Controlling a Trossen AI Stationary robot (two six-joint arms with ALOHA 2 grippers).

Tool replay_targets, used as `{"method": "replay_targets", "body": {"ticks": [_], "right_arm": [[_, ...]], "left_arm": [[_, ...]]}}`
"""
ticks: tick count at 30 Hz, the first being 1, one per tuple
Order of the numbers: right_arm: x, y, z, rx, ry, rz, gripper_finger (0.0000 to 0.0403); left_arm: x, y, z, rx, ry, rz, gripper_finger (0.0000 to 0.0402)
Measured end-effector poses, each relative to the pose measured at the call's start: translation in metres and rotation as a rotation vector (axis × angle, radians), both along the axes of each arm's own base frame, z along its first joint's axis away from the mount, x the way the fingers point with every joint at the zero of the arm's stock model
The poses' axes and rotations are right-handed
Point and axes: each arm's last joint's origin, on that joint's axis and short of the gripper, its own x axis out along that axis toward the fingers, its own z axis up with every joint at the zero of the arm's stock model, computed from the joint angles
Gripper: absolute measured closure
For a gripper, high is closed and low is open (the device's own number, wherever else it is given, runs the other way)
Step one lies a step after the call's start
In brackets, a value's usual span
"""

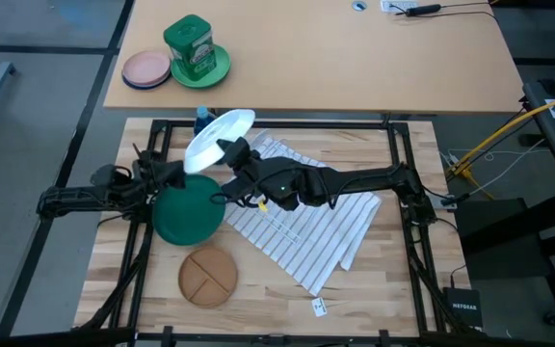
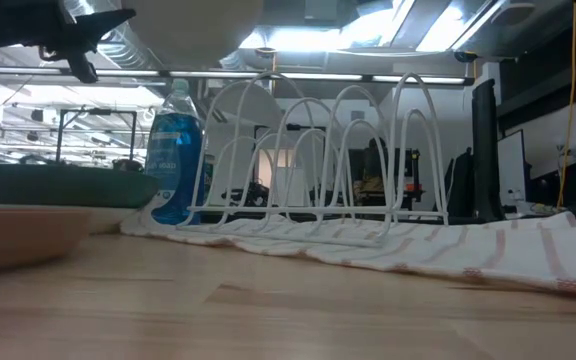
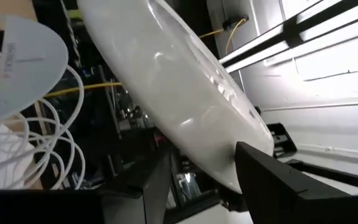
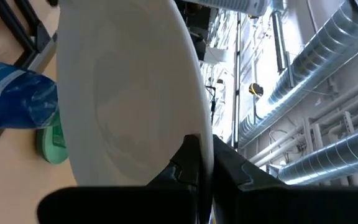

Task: Sort dishes
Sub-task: Put the white plate into the white dish rack

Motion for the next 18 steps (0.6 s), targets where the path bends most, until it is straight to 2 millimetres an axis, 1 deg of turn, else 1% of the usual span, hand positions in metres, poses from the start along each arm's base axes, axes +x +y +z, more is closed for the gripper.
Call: {"method": "replay_targets", "body": {"ticks": [7,18], "right_arm": [[0.0013,0.0006,0.0004,0.004,-0.016,0.037,0.0389],[0.0094,0.0036,-0.0095,0.0,0.009,0.108,0.0389]], "left_arm": [[-0.0039,0.0008,0.0067,0.053,-0.059,0.068,0.0234],[-0.0046,0.0016,0.0071,0.096,-0.047,0.122,0.0234]]}}
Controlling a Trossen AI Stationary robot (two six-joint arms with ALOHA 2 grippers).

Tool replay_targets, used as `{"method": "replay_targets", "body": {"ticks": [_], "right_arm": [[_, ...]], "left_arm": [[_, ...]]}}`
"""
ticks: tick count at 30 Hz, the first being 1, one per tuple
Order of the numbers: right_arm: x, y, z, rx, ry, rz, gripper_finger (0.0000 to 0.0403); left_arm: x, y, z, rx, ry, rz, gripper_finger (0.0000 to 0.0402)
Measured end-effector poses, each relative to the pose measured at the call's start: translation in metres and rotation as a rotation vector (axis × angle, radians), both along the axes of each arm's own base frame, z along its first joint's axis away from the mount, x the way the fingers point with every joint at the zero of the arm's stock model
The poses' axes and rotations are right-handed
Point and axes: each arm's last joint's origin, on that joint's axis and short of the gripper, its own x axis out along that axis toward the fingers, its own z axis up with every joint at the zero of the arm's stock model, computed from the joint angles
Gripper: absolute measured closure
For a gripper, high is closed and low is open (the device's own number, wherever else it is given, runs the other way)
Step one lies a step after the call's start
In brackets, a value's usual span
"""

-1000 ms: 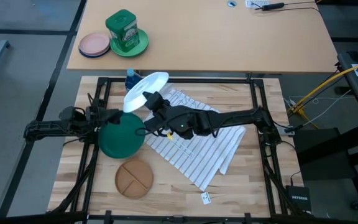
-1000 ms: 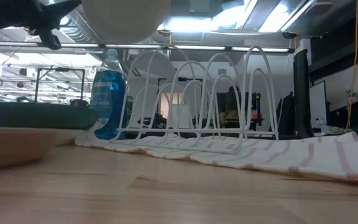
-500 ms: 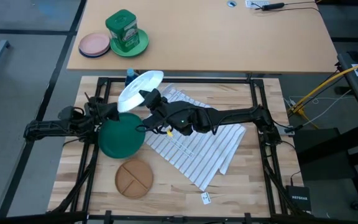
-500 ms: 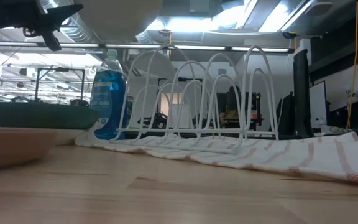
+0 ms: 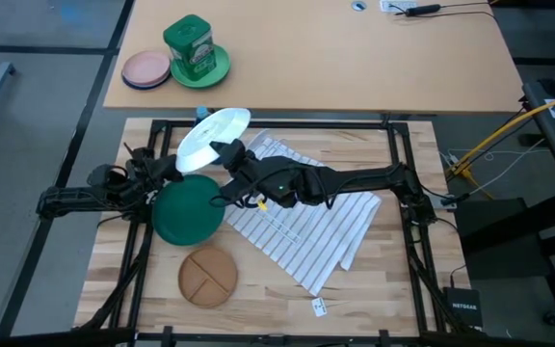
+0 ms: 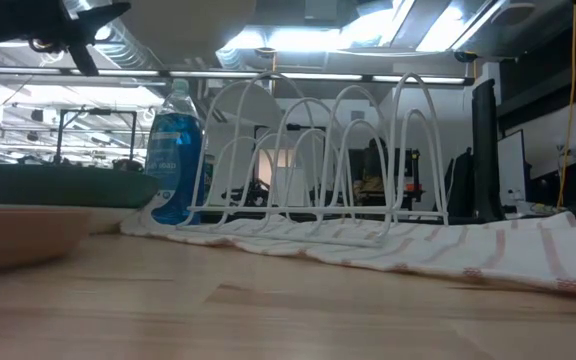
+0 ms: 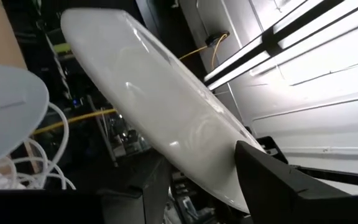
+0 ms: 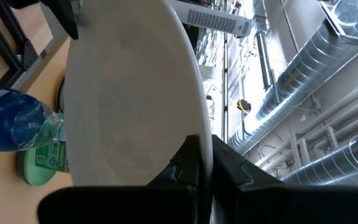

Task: Sort dishes
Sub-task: Put the white plate into the white dish rack

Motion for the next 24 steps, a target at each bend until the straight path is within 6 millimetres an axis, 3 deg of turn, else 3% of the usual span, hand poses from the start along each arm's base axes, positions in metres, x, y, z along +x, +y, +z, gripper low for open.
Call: {"method": "replay_targets", "body": {"ticks": [12,24], "right_arm": [[0.0027,0.0057,-0.0045,0.043,-0.01,0.06,0.0389],[0.0035,0.0066,-0.0072,0.04,0.009,0.076,0.0389]], "left_arm": [[-0.0014,0.0013,0.0011,0.017,0.005,0.067,0.0233],[0.0002,0.001,-0.001,-0.08,-0.014,-0.004,0.0233]]}}
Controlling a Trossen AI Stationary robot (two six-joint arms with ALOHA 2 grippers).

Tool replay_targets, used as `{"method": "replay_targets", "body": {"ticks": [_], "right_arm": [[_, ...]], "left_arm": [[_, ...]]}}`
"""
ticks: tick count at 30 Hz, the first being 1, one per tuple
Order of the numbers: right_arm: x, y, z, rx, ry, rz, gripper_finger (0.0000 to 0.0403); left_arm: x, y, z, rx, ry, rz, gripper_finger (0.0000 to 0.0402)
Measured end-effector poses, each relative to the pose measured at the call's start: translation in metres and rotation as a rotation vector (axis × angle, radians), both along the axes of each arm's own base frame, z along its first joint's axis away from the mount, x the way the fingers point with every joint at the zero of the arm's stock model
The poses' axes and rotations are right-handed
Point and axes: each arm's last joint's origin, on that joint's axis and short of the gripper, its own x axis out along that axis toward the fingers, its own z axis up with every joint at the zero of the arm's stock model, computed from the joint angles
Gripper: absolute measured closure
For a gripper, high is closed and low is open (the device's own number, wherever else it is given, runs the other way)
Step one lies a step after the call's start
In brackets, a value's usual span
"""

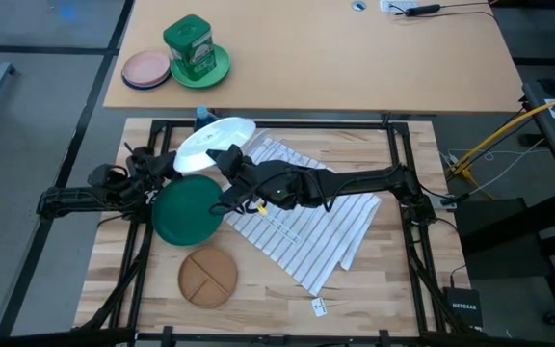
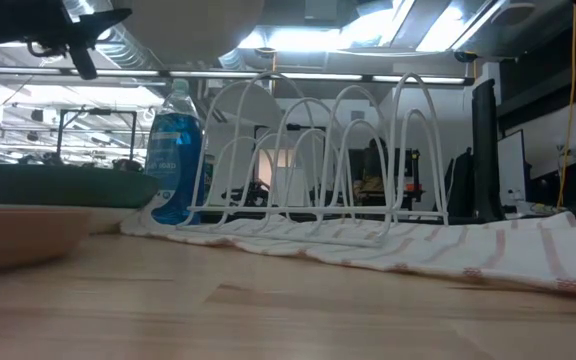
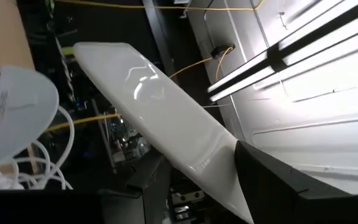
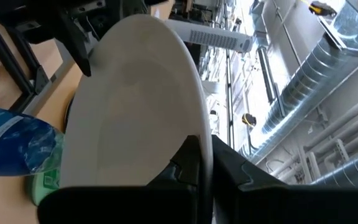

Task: Sort dishes
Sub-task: Put the white plate into the white dish rack

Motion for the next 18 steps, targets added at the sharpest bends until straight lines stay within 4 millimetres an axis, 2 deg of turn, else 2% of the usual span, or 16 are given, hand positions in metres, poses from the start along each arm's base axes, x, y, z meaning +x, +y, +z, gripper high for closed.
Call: {"method": "replay_targets", "body": {"ticks": [10,18], "right_arm": [[0.0,0.003,-0.01,0.055,0.073,0.037,0.0389],[-0.002,0.02,-0.019,0.075,0.124,0.1,0.0389]], "left_arm": [[0.006,0.0,-0.011,-0.204,0.033,-0.112,0.0234],[0.01,-0.001,-0.021,-0.306,0.109,-0.165,0.0234]]}}
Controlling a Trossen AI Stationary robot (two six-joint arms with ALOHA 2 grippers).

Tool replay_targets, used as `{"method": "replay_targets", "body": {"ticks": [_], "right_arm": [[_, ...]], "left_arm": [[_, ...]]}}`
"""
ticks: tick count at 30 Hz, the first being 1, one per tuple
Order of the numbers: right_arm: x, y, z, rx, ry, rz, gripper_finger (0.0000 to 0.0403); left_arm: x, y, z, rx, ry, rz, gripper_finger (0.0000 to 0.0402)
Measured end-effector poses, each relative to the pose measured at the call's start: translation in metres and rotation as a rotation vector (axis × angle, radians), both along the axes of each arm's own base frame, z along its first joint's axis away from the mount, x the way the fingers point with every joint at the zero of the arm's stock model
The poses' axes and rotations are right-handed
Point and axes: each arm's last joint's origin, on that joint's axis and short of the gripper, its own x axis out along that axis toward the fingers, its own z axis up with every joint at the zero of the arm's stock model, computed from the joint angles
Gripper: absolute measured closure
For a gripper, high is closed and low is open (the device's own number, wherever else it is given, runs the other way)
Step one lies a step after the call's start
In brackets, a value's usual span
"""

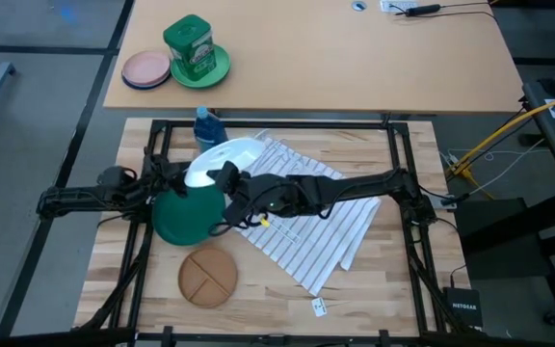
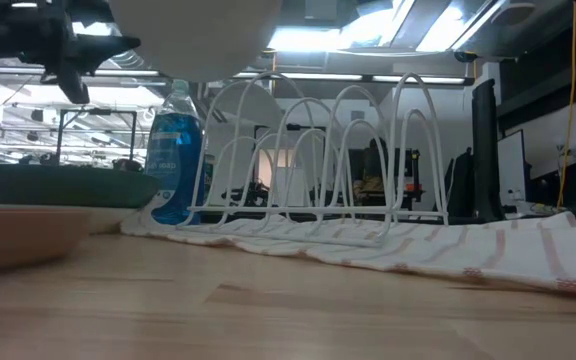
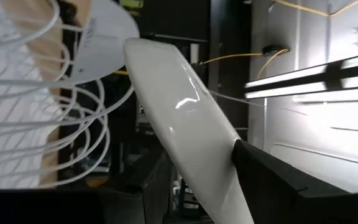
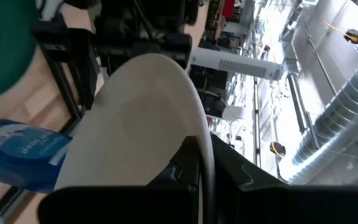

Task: Sort dishes
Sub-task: Put the white plate into the white dish rack

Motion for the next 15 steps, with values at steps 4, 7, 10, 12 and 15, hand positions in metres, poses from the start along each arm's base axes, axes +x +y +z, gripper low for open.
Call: {"method": "replay_targets", "body": {"ticks": [4,7,10,12,15], "right_arm": [[-0.001,0.005,-0.003,0.047,0.019,0.02,0.0389],[0.0,0.006,-0.008,0.068,0.014,0.025,0.0389],[0.001,0.007,-0.013,0.067,0.026,0.028,0.0389],[0.001,0.007,-0.017,0.067,0.033,0.033,0.0389],[0.002,0.008,-0.024,0.063,0.044,0.038,0.0389]], "left_arm": [[0.001,0.0,-0.002,-0.034,0.009,-0.014,0.0234],[0.001,0.0,-0.002,-0.044,0.005,-0.014,0.0234],[0.001,0.0,-0.003,-0.044,0.019,0.0,0.0234],[0.001,0.0,-0.004,-0.044,0.03,0.003,0.0234],[0.001,0.001,-0.005,-0.044,0.043,0.009,0.0234]]}}
